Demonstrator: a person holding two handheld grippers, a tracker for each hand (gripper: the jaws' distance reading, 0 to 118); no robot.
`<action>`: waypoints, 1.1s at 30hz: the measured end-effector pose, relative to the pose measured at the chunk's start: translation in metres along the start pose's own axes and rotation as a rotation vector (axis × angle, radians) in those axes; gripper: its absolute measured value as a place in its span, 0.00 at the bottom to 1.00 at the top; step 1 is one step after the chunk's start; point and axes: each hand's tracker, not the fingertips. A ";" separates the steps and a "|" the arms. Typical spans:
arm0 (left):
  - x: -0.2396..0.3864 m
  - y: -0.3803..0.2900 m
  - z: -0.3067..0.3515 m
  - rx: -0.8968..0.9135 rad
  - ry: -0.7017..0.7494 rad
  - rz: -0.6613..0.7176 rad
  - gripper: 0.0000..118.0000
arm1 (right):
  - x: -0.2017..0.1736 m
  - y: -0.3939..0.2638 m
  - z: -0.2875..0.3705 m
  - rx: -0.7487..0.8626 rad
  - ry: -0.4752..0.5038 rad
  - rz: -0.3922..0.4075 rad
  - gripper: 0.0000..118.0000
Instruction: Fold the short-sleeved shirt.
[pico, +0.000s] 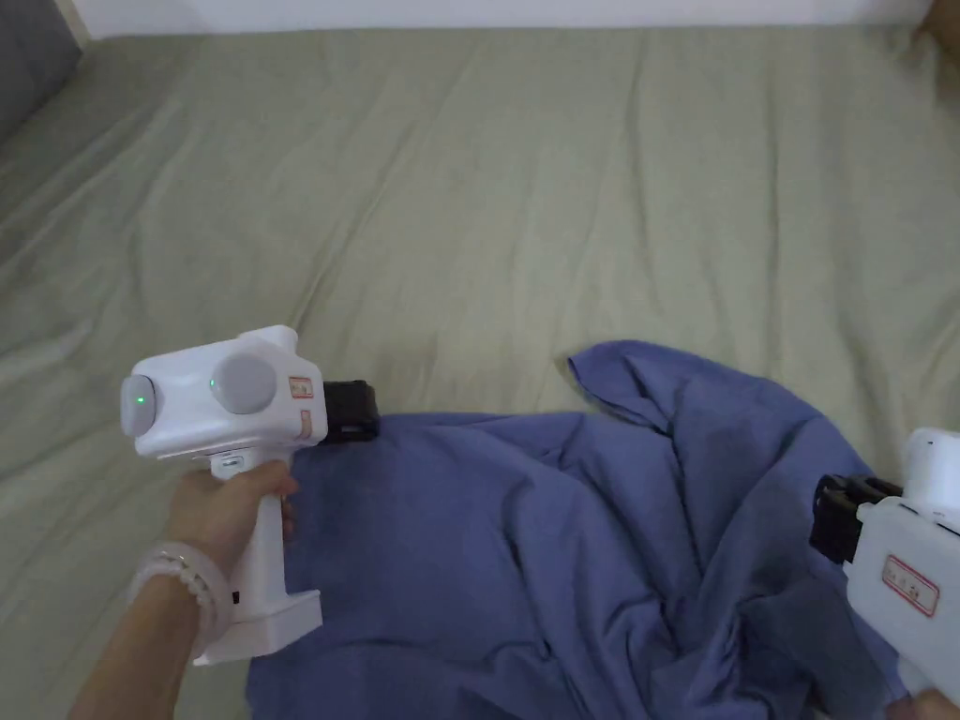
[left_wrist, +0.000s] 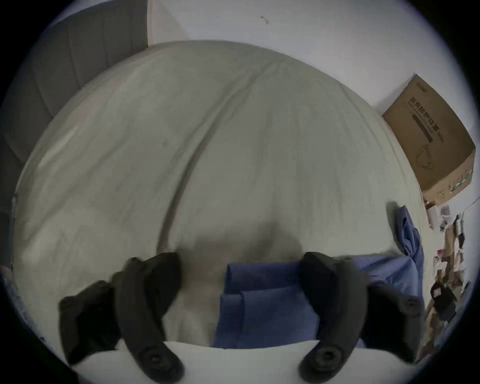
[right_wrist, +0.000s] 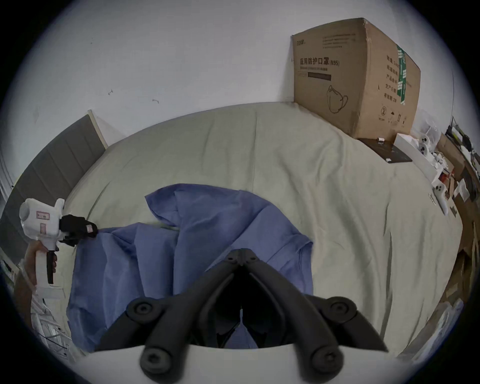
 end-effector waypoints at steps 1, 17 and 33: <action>0.004 -0.001 0.004 0.015 0.055 -0.052 0.56 | 0.001 -0.001 -0.001 -0.005 -0.002 -0.004 0.00; -0.002 0.010 0.038 0.078 -0.010 -0.084 0.02 | 0.020 0.052 -0.007 -0.038 0.106 0.033 0.04; 0.000 0.014 0.049 0.116 -0.042 -0.083 0.02 | 0.005 0.102 -0.177 -0.313 0.042 0.211 0.52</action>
